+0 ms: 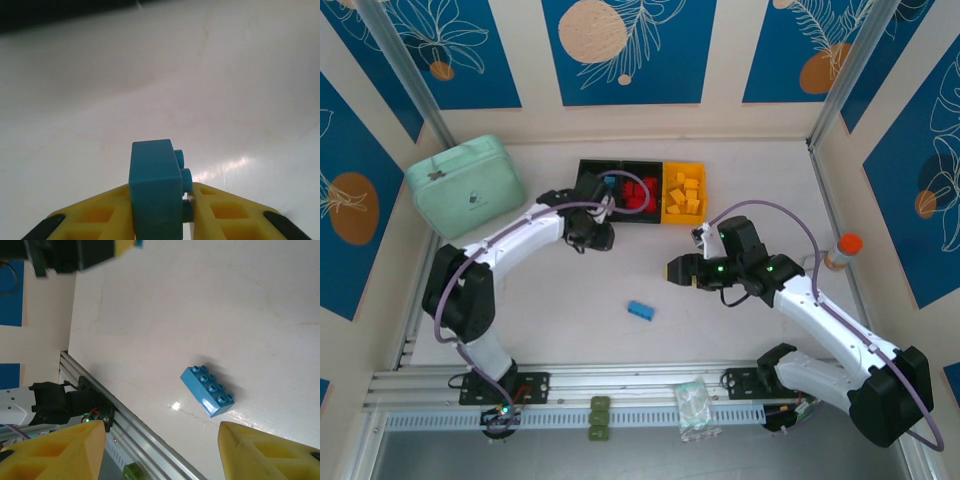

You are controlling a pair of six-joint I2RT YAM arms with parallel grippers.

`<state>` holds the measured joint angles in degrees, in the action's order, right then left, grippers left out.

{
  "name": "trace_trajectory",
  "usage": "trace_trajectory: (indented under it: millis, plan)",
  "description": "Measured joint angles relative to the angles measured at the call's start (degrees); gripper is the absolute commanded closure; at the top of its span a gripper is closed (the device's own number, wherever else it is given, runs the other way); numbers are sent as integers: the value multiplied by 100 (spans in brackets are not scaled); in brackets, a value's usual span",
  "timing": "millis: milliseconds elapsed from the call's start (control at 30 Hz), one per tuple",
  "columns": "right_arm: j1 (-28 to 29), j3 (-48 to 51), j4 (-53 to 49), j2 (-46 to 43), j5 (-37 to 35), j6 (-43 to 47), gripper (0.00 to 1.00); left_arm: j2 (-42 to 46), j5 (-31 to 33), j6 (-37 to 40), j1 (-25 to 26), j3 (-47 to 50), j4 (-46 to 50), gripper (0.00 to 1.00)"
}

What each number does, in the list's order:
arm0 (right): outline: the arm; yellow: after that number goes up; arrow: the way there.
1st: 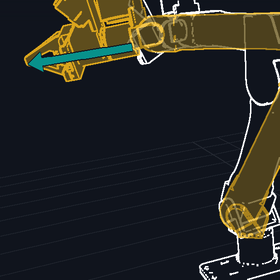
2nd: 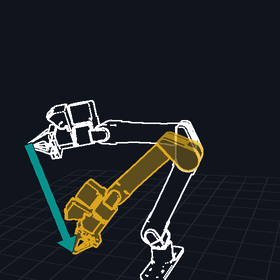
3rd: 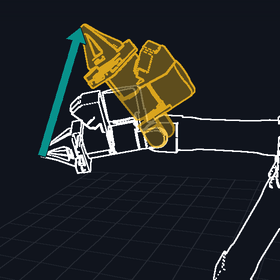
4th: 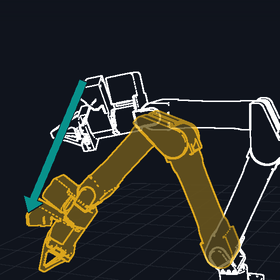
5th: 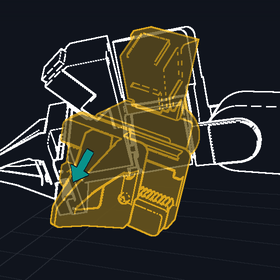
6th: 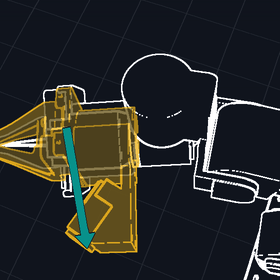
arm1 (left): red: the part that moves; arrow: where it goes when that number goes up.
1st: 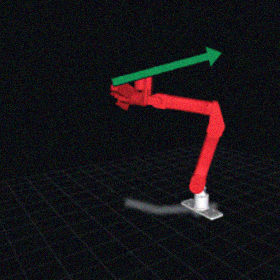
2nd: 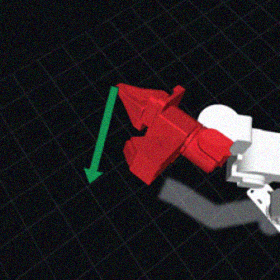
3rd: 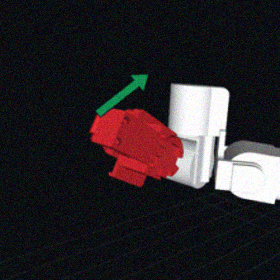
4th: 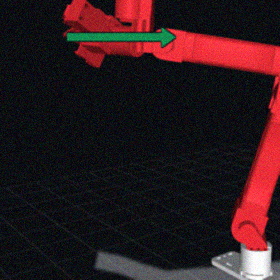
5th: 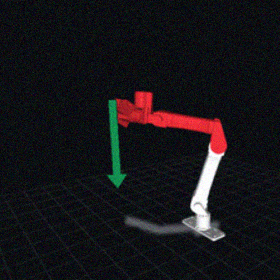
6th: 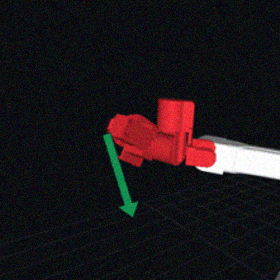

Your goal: Sort the legos into containers by color

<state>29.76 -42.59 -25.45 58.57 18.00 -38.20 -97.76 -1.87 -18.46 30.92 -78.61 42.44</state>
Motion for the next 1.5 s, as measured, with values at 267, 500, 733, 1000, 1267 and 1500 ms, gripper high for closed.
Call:
trace_trajectory:
  millis: [267, 500, 733, 1000, 1267, 1500]
  plan:
    - [17, 0, 238, 468, -24, -105, 39, -1244, 225, -68, -581, -2107, 284, 69]
    - [26, 0, 330, 636, -79, -125, 39, -2979, 581, -50, -815, -4568, 1008, 68]
    - [26, 0, 358, 852, -111, -122, 39, -4122, 820, -50, -909, -5974, 1508, 66]
    - [22, -2, 363, 1010, -129, -122, 39, -4409, 905, -50, -916, -6074, 1593, 64]
    - [20, -59, 334, 1093, -149, -83, 37, -3869, 780, -48, -863, -5311, 1458, 44]
    - [-22, -166, 142, 879, -308, 111, 26, -1777, 422, -90, -660, -2916, 890, 23]
